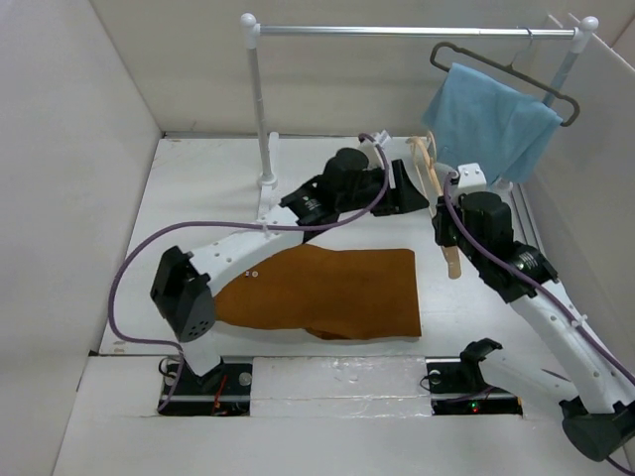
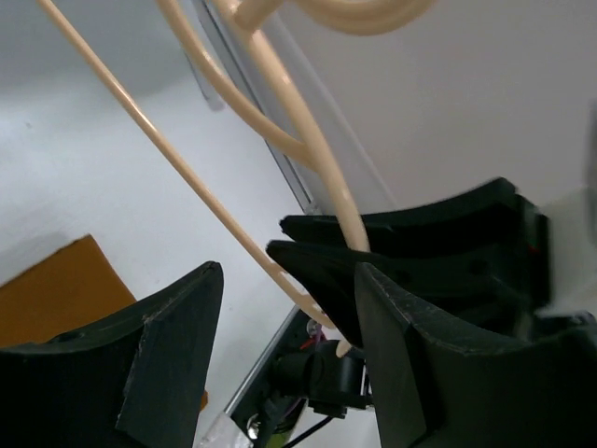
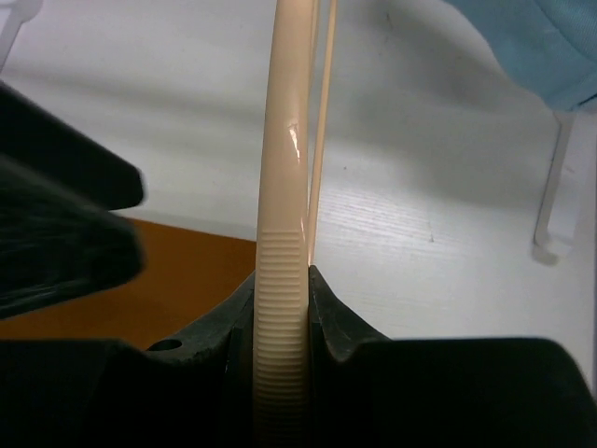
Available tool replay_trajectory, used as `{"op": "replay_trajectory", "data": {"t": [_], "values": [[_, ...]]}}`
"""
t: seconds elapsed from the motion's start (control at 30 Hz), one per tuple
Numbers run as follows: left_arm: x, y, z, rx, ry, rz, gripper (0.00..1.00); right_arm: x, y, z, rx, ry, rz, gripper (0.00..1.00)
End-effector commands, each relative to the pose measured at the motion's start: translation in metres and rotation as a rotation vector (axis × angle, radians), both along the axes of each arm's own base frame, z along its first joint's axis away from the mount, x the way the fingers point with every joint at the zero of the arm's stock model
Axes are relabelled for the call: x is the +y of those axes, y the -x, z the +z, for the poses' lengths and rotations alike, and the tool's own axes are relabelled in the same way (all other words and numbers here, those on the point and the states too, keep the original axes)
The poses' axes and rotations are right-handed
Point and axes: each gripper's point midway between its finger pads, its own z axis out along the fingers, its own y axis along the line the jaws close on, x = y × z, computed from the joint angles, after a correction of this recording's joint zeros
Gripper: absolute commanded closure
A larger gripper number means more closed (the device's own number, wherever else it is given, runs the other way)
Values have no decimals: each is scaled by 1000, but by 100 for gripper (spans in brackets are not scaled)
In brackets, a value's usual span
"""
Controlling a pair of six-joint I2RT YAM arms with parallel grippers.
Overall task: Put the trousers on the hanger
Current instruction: Place trousers on hanger
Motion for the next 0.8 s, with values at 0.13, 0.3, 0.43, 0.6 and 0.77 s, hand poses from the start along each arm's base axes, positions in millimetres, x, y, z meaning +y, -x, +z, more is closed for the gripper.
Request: {"op": "replay_trajectory", "data": {"t": [0.13,0.3,0.43,0.6,0.77], "values": [[-40,-6,15,32,156,13,44,7,24,1,-28,-87,19,100],[-48,-3,14,50,213,8,44,11,33,-13,17,-75,33,100],[-48,6,11,34,242,-9,48,6,41,-25,39,-73,5,100],[-42,17,2,38,273,-18,54,-2,46,-28,47,-51,-18,100],[-42,20,13,14,311,-36,55,-7,46,-25,47,-36,-29,100]]}}
